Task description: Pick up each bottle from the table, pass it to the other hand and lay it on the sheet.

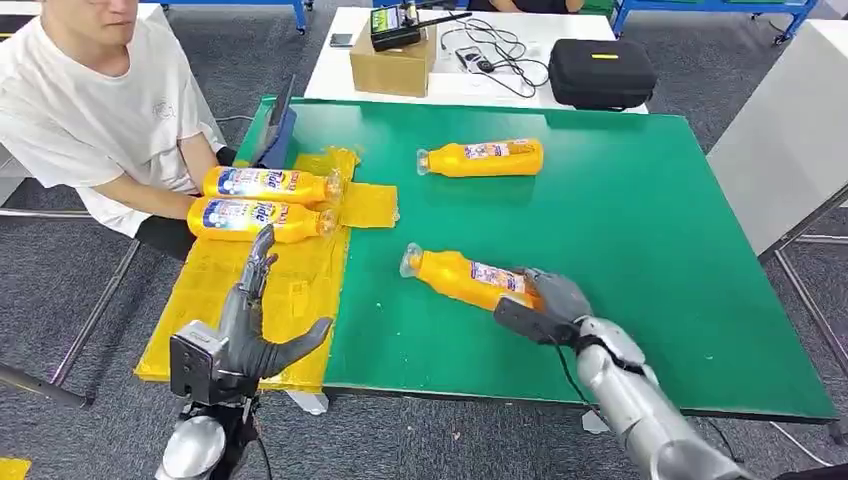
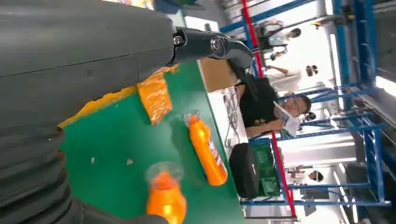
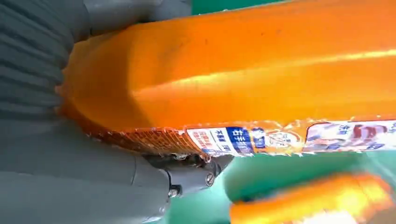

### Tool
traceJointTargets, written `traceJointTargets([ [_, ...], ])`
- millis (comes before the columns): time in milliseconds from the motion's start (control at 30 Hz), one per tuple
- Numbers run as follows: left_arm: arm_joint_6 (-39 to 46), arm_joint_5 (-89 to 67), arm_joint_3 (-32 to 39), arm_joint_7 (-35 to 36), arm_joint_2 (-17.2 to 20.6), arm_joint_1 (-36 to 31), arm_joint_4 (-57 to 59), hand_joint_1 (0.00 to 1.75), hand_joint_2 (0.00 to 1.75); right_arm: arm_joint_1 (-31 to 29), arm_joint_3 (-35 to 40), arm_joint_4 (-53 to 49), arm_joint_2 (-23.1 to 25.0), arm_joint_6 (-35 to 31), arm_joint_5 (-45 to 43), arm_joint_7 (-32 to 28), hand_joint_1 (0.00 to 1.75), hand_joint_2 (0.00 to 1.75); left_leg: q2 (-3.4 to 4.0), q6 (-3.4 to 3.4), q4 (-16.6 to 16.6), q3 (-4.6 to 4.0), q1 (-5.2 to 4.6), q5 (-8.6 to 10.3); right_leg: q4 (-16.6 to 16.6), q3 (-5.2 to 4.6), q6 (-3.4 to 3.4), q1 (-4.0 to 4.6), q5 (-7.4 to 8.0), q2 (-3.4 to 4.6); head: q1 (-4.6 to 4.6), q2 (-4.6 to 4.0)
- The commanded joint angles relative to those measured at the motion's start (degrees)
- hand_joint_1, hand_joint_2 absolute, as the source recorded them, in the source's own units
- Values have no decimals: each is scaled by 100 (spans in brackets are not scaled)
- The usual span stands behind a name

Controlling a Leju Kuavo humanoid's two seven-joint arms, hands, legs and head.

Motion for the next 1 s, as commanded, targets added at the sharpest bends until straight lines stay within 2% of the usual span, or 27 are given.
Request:
traceJointTargets([
  [33, -321, 1535, 356, 721, -457, 279, 696, 0, 175, 829, -472, -1214, 348, -1567, 361, -2, 175, 175, 7, -7, -4, -7, 6, 0, -5, -11, -11, 7, 2, 3, 2, 0],
  [67, -390, 1943, 341, 880, -578, 388, 916, 0, 175, 923, -600, -1394, 457, -1927, 278, -125, 175, 175, 3, -11, -3, -16, 11, 0, -7, -14, -17, 13, 2, -4, 0, 0],
  [167, -616, 2346, -222, 717, -590, 509, 1634, 0, 175, 1119, -786, -1887, 677, -2146, -268, -625, 175, 175, -19, -4, -7, -29, -1, 2, -5, -23, -6, -1, -1, -12, 2, 0],
  [267, -774, 2408, -786, 346, -481, 473, 2010, 0, 175, 1189, -734, -2159, 764, -1839, -717, -801, 175, 175, -12, -5, -9, -46, 1, -1, -11, -38, -10, 0, 0, -12, 2, 0],
  [300, -348, 1601, -1079, 23, -297, 380, 2004, 0, 175, 1077, -421, -1959, 636, -1668, -306, -447, 175, 175, -15, -4, -6, -56, -2, 0, -6, -48, -8, -4, -2, -15, 2, 0],
  [333, -219, 1355, -1215, -53, -218, 297, 1939, 0, 175, 1003, -191, -1789, 611, -1345, -210, -364, 175, 175, -15, -7, -7, -57, 0, -1, -8, -48, -12, -1, -3, -18, 2, 0],
  [400, -218, 1308, -1222, 5, -144, 196, 1763, 0, 175, 915, 29, -1387, 719, -1052, -224, -474, 175, 175, -22, -10, -3, -67, 1, 1, -6, -56, -14, 1, -3, -23, 2, 0],
  [467, -535, 1598, -1170, 218, -136, 133, 1584, 0, 175, 901, 205, -1063, 936, -1088, -234, -623, 175, 175, -12, -14, -5, -67, 8, 2, -10, -60, -19, 8, 2, -13, 0, 0],
  [600, -636, 1697, -1177, 262, -147, 152, 1528, 0, 175, 899, 290, -990, 996, -1078, -225, -627, 175, 175, -8, -13, -4, -72, 8, 0, -7, -64, -18, 8, 2, -9, 0, 0],
  [700, -872, 1816, -1251, 101, -198, 188, 1305, 0, 175, 897, 721, -738, 1163, -685, -243, -754, 175, 175, -16, -11, -3, -71, 7, 1, -6, -64, -15, 6, -1, -19, 2, 0],
  [867, -874, 1816, -1262, 101, -213, 183, 1272, 0, 175, 929, 742, -730, 1203, -726, -241, -757, 175, 175, -16, -5, -2, -80, 2, 3, -1, -74, -7, -1, -1, -18, 0, 0],
  [1000, -881, 1998, -1175, -118, -317, 250, 929, 0, 175, 1025, 1097, -614, 1386, -279, -477, -997, 175, 175, -12, -9, 2, -81, 8, -1, -2, -72, -13, 5, 0, -11, 2, 0],
])
